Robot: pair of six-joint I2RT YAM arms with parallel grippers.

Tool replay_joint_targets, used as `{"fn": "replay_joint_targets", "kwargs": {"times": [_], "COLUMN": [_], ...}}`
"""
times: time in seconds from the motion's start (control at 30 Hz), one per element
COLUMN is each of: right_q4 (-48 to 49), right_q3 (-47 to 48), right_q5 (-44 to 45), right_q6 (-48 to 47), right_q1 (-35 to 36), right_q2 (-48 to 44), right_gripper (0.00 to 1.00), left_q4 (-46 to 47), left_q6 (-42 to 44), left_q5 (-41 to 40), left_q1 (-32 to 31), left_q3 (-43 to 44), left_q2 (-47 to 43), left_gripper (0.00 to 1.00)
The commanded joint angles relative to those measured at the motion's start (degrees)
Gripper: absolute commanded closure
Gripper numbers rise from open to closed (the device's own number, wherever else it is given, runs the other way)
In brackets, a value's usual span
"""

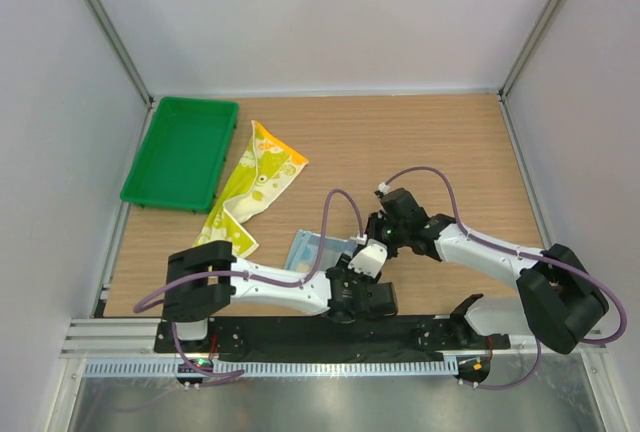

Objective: Roll the towels
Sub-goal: Roll the towel

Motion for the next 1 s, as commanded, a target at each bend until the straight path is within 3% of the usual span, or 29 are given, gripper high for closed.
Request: {"fn": "replay_joint_targets", "kwargs": {"times": [0.0, 0.1, 0.3, 0.37, 0.43, 0.47, 0.57, 0.67, 0.77, 0.97], "right_q4": [-0.5, -1.4, -4.0, -4.8, -5.2, -5.5, -7.9, -11.7, -14.6, -17.8], "right_q3": [2.3, 2.8, 3.7, 4.1, 4.4, 4.8, 7.3, 11.3, 15.1, 20.3], "right_q5": [-0.2, -0.4, 0.2, 0.7, 1.3, 1.8, 3.9, 6.7, 9.7, 13.3], "right_q6": [1.4, 1.5, 1.2, 1.0, 0.6, 0.2, -1.6, -3.2, -4.1, -5.1], "right_q1": [0.4, 0.3, 0.4, 0.4, 0.3, 0.3, 0.3, 0.0, -1.3, -2.7], "right_q2": [0.1, 0.1, -0.4, -0.4, -0.2, 0.1, 0.6, 1.1, 1.1, 0.5], "right_gripper": [0.98, 0.98, 0.97, 0.92, 0.78, 0.64, 0.42, 0.29, 0.24, 0.22], "left_q4": [-0.7, -1.1, -1.7, -1.2, 1.2, 2.5, 9.3, 13.2, 16.6, 28.1], "left_q6": [-1.6, -1.5, -1.6, -1.5, -0.8, -0.9, -2.2, -4.4, -6.4, -11.5], "left_q5": [-4.4, -5.4, -6.3, -5.4, -3.7, -1.3, 4.1, 8.3, 11.9, 22.6], "left_q1": [-1.1, -1.6, -1.6, -1.6, -1.6, -1.4, -0.4, 0.2, 1.9, 8.8], "left_q3": [2.5, 3.2, 2.2, 1.8, 0.2, -0.4, -5.4, -9.5, -12.7, -23.8], "left_q2": [2.1, 3.0, 1.3, -0.6, -2.1, -3.8, -7.2, -9.4, -12.2, -19.1], "left_gripper": [0.49, 0.58, 0.87, 0.94, 0.99, 1.0, 1.0, 1.0, 1.0, 1.0]}}
